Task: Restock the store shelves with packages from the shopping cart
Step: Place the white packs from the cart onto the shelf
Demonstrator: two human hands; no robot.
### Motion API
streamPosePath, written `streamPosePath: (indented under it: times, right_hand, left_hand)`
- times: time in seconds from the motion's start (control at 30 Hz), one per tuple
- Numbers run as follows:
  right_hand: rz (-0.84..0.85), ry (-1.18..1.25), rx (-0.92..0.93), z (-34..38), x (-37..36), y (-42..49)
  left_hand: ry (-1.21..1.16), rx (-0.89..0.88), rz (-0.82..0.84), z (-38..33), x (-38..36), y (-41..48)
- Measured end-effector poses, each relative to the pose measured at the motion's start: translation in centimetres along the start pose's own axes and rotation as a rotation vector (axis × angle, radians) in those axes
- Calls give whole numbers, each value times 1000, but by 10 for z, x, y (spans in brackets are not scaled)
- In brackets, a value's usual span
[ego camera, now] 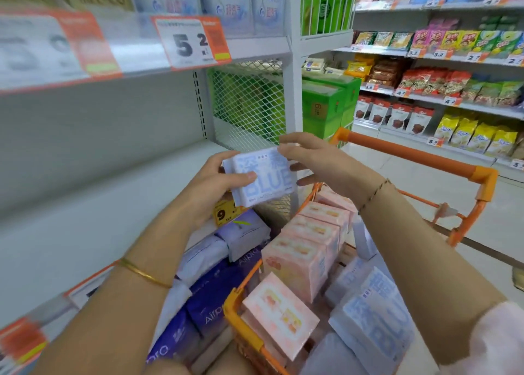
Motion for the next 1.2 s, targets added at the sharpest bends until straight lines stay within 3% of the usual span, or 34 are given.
streamPosePath:
  times: [0.2,0.37,0.5,0.77,1.03,1.1,1.2]
  right_hand:
    - [139,134,29,18,-34,27]
    - [-28,1,115,23,-51,48]
    - [-34,-89,78,6,-63,48]
    - [-36,-205,-20,-24,-61,50]
    - [-79,-194,-26,-21,-54,36]
    - [-98,-205,-16,-17,-47,26]
    - [-152,-243,30,-15,-26,2]
  left_hand:
    - [73,-79,-85,-15,37,20]
    - [192,-215,-310,-23,65,50]
    - [233,-239,-430,-8,79,82]
    - [345,25,-265,57,92,118]
    - [343,121,-132,63,91,108]
    - [441,106,-224,53,92,98]
    - [569,-167,-501,29,79,82]
Point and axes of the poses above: each hand's wrist, its own y-axis towards the middle knuckle, its own x-axis out of the back of the hand, z = x × y, the point moved 1 cm from there along y, towards the middle knuckle, and after that the axes turned 6 degrees about -z, right-handed, at the moved point
